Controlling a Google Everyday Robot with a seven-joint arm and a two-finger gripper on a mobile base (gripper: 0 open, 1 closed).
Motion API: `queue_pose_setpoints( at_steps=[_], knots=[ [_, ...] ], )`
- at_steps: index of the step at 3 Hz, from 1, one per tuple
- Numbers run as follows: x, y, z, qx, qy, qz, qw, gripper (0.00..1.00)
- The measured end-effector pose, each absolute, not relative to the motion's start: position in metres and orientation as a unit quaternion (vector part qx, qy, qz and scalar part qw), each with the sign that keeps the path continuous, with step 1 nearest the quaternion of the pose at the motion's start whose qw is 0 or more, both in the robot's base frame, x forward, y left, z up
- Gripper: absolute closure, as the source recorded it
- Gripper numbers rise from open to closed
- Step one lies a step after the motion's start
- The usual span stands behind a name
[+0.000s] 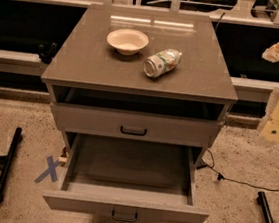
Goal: Close middle drawer
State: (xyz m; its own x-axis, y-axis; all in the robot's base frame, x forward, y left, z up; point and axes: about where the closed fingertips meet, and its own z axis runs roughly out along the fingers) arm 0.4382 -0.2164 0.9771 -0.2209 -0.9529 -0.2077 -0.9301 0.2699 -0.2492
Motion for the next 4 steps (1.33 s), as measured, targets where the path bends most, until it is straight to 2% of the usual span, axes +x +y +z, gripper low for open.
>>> queue_pose_setpoints(
  at_steps=[2, 3, 4],
  knots=[
    [0.439, -0.216, 0.974, -0.599, 0.784, -0.030, 0.161, 0.00],
    [0.434, -0.207, 0.962, -0.580, 0.801, 0.006, 0.147, 0.00],
    [0.418, -0.182, 0.935, -0.546, 0.826, 0.074, 0.123, 0.00]
  ],
)
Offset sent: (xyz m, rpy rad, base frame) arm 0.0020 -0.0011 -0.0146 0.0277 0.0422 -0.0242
